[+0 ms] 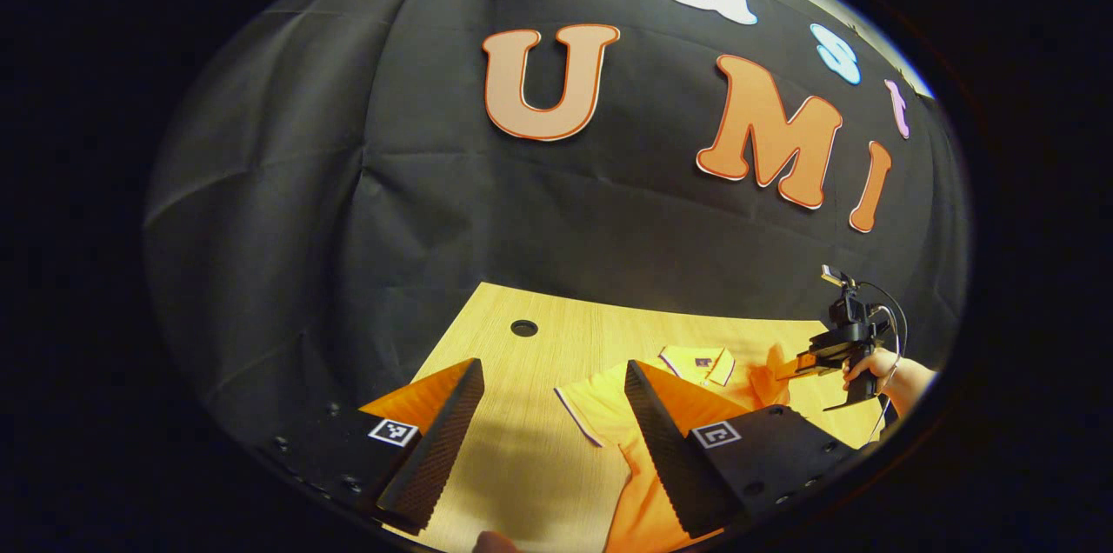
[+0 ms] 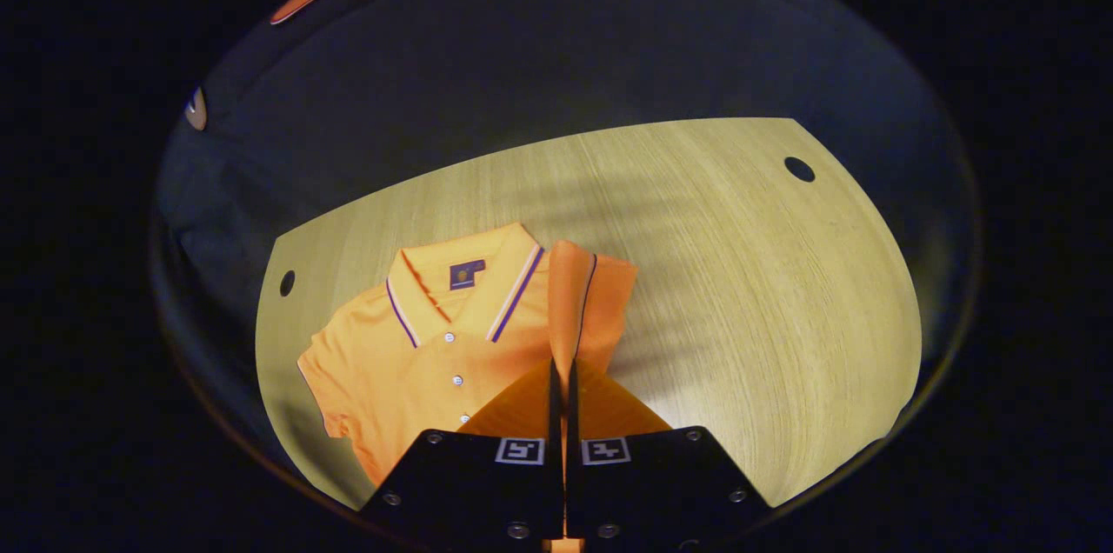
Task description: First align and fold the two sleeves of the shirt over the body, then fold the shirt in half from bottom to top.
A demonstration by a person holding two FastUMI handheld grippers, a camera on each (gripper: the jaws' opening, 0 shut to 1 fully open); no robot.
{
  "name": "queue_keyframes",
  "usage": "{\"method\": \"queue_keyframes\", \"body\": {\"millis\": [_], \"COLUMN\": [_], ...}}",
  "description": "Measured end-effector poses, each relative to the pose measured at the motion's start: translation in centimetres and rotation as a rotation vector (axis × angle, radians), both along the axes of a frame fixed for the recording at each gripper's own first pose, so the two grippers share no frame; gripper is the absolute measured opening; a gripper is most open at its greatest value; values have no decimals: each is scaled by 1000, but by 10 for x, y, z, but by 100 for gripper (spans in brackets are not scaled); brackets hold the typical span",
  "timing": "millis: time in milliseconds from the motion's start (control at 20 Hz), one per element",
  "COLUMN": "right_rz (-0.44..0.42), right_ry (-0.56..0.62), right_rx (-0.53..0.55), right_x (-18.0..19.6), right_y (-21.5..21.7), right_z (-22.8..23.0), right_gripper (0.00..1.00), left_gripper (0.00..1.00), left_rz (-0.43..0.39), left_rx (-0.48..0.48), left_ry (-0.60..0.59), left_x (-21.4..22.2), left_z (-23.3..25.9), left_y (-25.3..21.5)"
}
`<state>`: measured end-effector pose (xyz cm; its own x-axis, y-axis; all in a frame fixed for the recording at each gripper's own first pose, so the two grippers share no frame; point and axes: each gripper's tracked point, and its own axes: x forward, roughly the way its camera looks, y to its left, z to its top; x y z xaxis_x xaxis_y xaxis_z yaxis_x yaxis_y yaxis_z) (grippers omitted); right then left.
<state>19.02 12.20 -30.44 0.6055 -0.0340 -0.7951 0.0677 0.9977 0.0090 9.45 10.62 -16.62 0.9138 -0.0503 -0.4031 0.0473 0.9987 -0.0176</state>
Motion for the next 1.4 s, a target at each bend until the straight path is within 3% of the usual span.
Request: {"method": "queue_keyframes", "body": {"millis": [100,200,300,400,450,500,650,950,1400], "right_rz": [49,91,119,137,142,148,183,210,242], "right_ry": [0,-3,-16,-42,-65,-94,-199,-370,-573], "right_rx": [56,120,169,172,151,120,40,-18,-134], "right_x": [-3,-6,-7,-6,-6,-4,-4,-19,-38], "right_y": [25,48,63,69,67,61,52,34,-4], "right_z": [-2,2,8,12,13,20,43,109,182], "right_gripper": [3,10,25,60,90,98,99,99,99], "left_gripper": [98,98,98,98,98,98,98,98,98], "left_rz": [3,6,16,17,17,13,6,2,87], "left_rx": [2,-5,-5,-5,-7,-13,-36,-67,16], "left_ry": [4,5,5,9,13,20,54,154,457], "left_x": [0,0,1,4,6,7,16,45,70], "left_z": [-2,-3,-5,-7,-9,-12,-21,-50,-142], "left_y": [6,10,14,14,12,9,-2,-35,-56]}}
